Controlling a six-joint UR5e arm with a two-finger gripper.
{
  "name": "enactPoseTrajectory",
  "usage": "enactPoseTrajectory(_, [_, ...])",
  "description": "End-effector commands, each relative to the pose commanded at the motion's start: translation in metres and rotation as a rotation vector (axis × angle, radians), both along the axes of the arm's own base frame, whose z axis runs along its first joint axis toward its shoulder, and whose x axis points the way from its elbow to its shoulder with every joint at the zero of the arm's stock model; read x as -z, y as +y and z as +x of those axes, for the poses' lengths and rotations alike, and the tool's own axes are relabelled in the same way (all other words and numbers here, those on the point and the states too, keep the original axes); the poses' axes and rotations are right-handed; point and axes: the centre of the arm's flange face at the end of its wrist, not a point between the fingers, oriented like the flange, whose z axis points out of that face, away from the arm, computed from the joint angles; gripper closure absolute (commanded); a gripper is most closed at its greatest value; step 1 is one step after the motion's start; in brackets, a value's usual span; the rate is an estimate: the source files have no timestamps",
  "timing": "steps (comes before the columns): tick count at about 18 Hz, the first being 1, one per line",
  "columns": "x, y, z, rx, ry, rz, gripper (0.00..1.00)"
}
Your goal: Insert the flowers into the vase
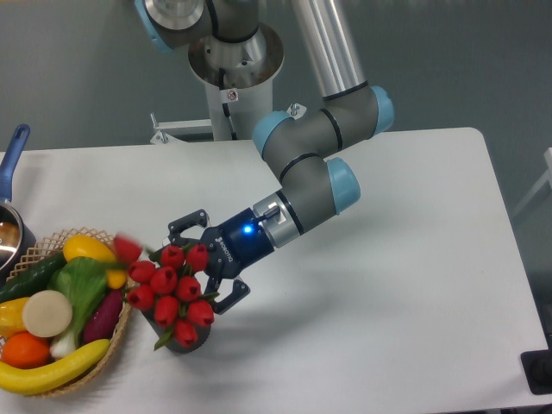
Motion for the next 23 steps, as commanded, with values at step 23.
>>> enactPoseTrajectory(23, [-0.103, -0.093, -0.046, -0.256, 0.565, -0.381, 0.0])
